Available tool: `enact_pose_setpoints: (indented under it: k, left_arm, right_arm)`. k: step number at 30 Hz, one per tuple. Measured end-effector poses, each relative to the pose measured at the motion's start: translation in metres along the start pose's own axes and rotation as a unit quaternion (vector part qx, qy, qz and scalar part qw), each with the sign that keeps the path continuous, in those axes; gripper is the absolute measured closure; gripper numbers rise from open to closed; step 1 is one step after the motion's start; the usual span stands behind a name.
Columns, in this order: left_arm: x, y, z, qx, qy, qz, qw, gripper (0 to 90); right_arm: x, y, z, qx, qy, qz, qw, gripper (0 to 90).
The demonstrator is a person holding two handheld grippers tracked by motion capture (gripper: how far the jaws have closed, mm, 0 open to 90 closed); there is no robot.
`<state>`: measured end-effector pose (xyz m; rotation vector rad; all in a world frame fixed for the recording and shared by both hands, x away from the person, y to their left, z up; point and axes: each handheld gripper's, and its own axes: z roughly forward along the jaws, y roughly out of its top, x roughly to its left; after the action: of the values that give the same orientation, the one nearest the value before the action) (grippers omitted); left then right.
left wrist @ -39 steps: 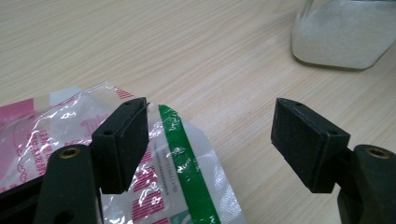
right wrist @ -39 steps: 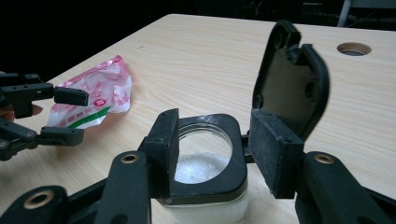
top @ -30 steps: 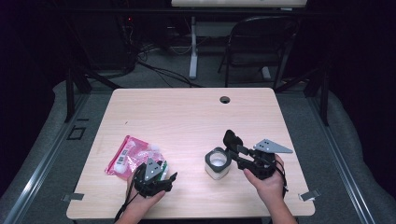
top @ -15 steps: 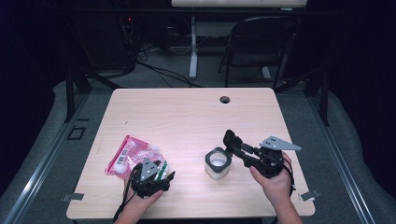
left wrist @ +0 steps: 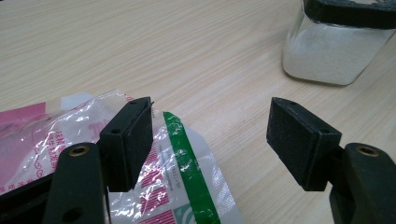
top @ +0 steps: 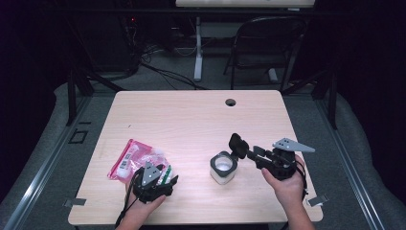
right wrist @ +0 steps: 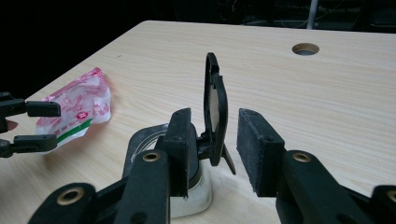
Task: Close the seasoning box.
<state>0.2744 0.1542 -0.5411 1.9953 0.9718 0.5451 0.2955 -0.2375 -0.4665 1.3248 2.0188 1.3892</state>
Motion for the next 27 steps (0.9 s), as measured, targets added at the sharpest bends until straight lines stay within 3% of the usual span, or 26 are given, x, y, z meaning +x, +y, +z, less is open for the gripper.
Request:
enact_pose_setpoints:
  k: [14, 27]
  left_arm:
    - [0.006, -0.002, -0.009, -0.005, 0.02, -0.008, 0.9998, 31.6]
    - [0.01, -0.005, -0.011, -0.003, 0.028, -0.014, 0.9995, 31.7]
  right_arm:
    - [-0.006, 0.001, 0.02, 0.011, -0.005, 0.003, 0.9999, 71.8]
    - [-0.005, 0.002, 0.026, 0.014, 0.003, -0.01, 0.9999, 85.1]
